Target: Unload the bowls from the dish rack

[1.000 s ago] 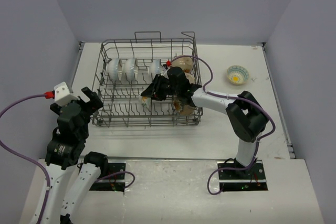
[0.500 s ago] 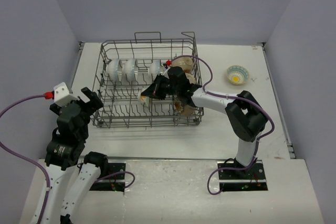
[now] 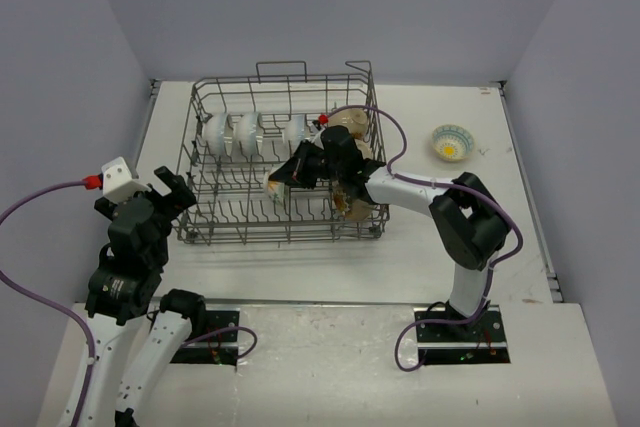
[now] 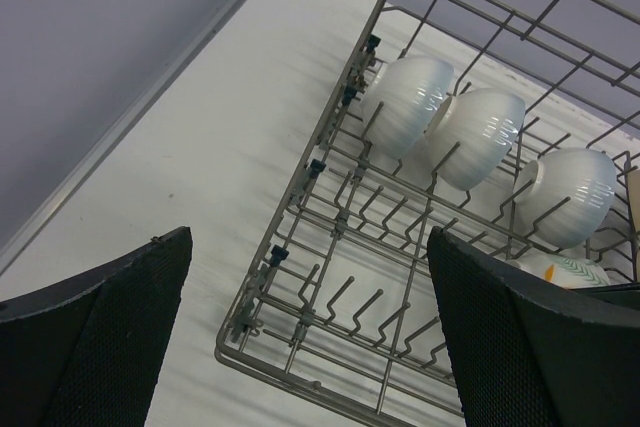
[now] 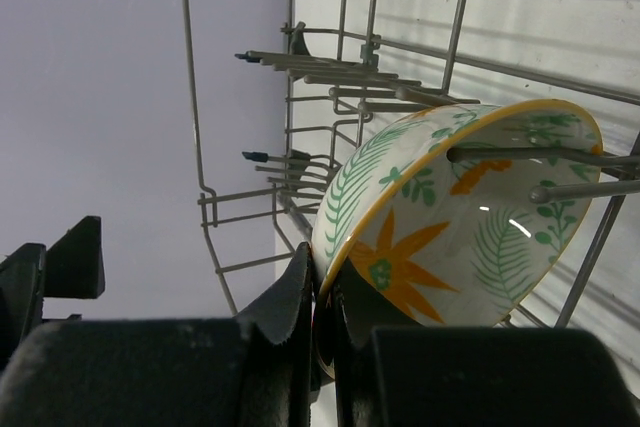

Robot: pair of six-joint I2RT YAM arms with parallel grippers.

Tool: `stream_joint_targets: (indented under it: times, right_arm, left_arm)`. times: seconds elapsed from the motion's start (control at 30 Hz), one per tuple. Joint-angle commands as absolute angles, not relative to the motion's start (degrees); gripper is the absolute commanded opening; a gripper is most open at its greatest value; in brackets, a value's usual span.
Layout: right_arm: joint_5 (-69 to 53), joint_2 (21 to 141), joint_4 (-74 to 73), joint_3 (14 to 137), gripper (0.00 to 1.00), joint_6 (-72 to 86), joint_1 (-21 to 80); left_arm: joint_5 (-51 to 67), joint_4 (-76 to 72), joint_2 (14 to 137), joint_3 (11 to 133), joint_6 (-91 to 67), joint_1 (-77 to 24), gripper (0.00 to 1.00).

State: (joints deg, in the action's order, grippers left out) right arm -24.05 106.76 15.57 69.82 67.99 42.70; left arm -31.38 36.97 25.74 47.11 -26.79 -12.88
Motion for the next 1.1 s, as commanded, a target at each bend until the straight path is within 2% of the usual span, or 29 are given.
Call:
stream_joint_targets:
  times: [0.0, 0.33, 0.6, 0.7, 0.77, 0.8, 0.83, 0.87, 0.9, 0.97, 1.07]
  right_arm:
    - [-28.8, 98.6, 31.0, 73.9, 0.00, 73.4, 42.9]
    - [-30.1, 98.6, 40.0, 74.0, 0.00, 77.3, 42.9]
    - [-31.9, 95.5, 38.9, 76.0, 0.00, 76.2, 42.7]
    - [-32.6, 90.9, 28.3, 82.0, 0.00, 68.2, 41.9]
    - [-28.5, 88.1, 9.2, 87.8, 0.00, 55.2, 41.1]
    - [-25.0, 86.1, 0.4, 95.8, 0.00, 49.5, 40.9]
    - [-20.3, 85.3, -15.2, 99.6, 0.00, 39.8, 40.5]
    - [-8.6, 84.8, -22.0, 103.5, 0.00, 36.2, 39.4]
    - [-2.2, 84.0, -27.8, 108.1, 0.00, 33.2, 38.5]
    - [15.0, 81.3, -37.9, 109.9, 0.00, 27.3, 34.4]
    - [21.5, 80.2, -45.8, 109.6, 0.00, 23.8, 25.1]
  left_arm:
    - [-32.1, 35.0, 25.3, 46.9, -26.0, -13.0, 1.00]
    - [-32.0, 34.9, 25.0, 46.8, -26.0, -13.0, 1.00]
    - [-32.1, 34.8, 24.9, 46.8, -26.1, -13.0, 1.00]
    - [-32.1, 34.8, 24.9, 46.8, -26.0, -13.0, 1.00]
    - [-32.1, 34.8, 25.0, 46.8, -26.1, -13.0, 1.00]
    - [-32.1, 34.9, 24.8, 46.8, -26.1, -13.0, 1.00]
    - [-32.3, 34.9, 24.7, 46.8, -26.1, -13.0, 1.00]
    - [-32.2, 35.0, 24.6, 46.8, -26.1, -13.0, 1.00]
    - [-32.2, 35.0, 24.6, 46.8, -26.1, -13.1, 1.00]
    - [-31.9, 34.9, 24.5, 46.8, -26.1, -13.1, 1.00]
    - [-31.3, 34.6, 25.0, 46.8, -25.9, -13.0, 1.00]
